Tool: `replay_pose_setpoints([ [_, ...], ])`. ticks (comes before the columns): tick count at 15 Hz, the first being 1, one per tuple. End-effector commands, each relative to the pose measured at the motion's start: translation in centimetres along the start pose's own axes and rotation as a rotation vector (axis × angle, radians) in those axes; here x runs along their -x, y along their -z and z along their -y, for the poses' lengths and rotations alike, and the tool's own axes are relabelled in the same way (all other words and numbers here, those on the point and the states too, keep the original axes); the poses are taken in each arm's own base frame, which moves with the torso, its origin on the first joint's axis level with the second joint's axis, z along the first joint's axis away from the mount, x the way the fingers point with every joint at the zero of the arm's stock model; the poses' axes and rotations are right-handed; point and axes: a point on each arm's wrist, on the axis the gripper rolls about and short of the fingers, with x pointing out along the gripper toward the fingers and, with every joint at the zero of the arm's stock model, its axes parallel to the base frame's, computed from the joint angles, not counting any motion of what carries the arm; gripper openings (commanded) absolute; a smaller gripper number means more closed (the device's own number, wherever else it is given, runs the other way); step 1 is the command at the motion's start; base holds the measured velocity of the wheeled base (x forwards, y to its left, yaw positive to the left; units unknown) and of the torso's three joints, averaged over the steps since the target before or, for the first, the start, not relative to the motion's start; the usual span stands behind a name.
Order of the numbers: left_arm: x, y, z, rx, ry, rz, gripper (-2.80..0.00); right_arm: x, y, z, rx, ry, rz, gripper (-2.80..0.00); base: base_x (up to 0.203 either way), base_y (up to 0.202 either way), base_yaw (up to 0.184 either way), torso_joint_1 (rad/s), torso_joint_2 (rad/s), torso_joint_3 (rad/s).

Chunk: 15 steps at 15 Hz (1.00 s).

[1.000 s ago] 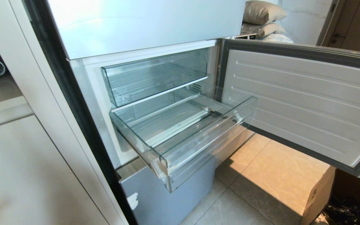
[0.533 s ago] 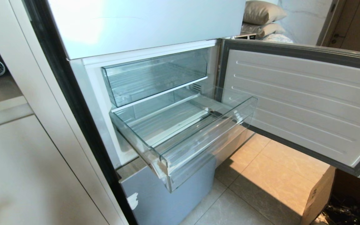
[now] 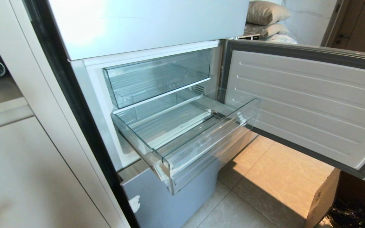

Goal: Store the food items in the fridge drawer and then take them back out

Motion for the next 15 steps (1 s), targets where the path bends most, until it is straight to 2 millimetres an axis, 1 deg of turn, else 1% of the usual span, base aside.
replay_pose_setpoints([
  [1, 0.0, 0.0, 0.0, 0.000, -0.001, -0.002, -2.80, 1.2, -0.1, 0.0, -0.016, -0.057, 0.037, -2.80, 0.000, 0.000, 0.000, 0.000, 0.00, 0.000],
  [3, 0.0, 0.0, 0.0, 0.000, 0.001, -0.002, -2.80, 1.9, 0.4, 0.1, -0.011, -0.094, 0.011, -2.80, 0.000, 0.000, 0.000, 0.000, 0.00, 0.000],
  [4, 0.0, 0.0, 0.0, 0.000, -0.001, -0.002, -2.80, 1.8, 0.7, 0.1, 0.003, -0.114, -0.024, -2.80, 0.000, 0.000, 0.000, 0.000, 0.00, 0.000],
  [6, 0.0, 0.0, 0.0, 0.000, -0.001, -0.002, -2.80, 1.9, 0.8, -0.1, -0.002, -0.187, -0.038, -2.80, 0.000, 0.000, 0.000, 0.000, 0.00, 0.000],
  [8, 0.0, 0.0, 0.0, 0.000, -0.001, -0.002, -2.80, 2.5, 1.0, -0.3, -0.013, -0.335, -0.040, -2.80, 0.000, 0.000, 0.000, 0.000, 0.00, 0.000],
  [9, 0.0, 0.0, 0.0, 0.000, -0.001, -0.002, -2.80, 2.8, 1.4, -0.4, -0.015, -0.412, -0.052, -2.80, 0.000, 0.000, 0.000, 0.000, 0.00, 0.000],
  [10, 0.0, 0.0, 0.0, 0.000, -0.001, -0.002, -2.80, 3.0, 2.2, -0.5, -0.011, -0.478, -0.075, -2.80, 0.000, 0.000, 0.000, 0.000, 0.00, 0.000],
  [11, 0.0, 0.0, 0.0, 0.000, -0.001, -0.002, -2.80, 3.3, 3.4, -0.4, -0.001, -0.517, -0.104, -2.80, 0.000, 0.000, 0.000, 0.000, 0.00, 0.000],
  [12, 0.0, 0.0, 0.0, 0.000, -0.001, -0.002, -2.80, 3.8, 4.7, -0.1, 0.007, -0.575, -0.120, -2.80, 0.000, 0.000, 0.000, 0.000, 0.00, 0.000],
  [13, 0.0, 0.0, 0.0, 0.000, -0.001, -0.002, -2.80, 4.4, 5.5, 0.2, 0.008, -0.639, -0.126, -2.80, 0.000, 0.000, 0.000, 0.000, 0.00, 0.000],
  [15, 0.0, 0.0, 0.0, 0.000, -0.001, -0.002, -2.80, 5.1, 7.8, 0.7, 0.034, -0.742, -0.188, -2.80, 0.000, 0.000, 0.000, 0.000, 0.00, 0.000],
])
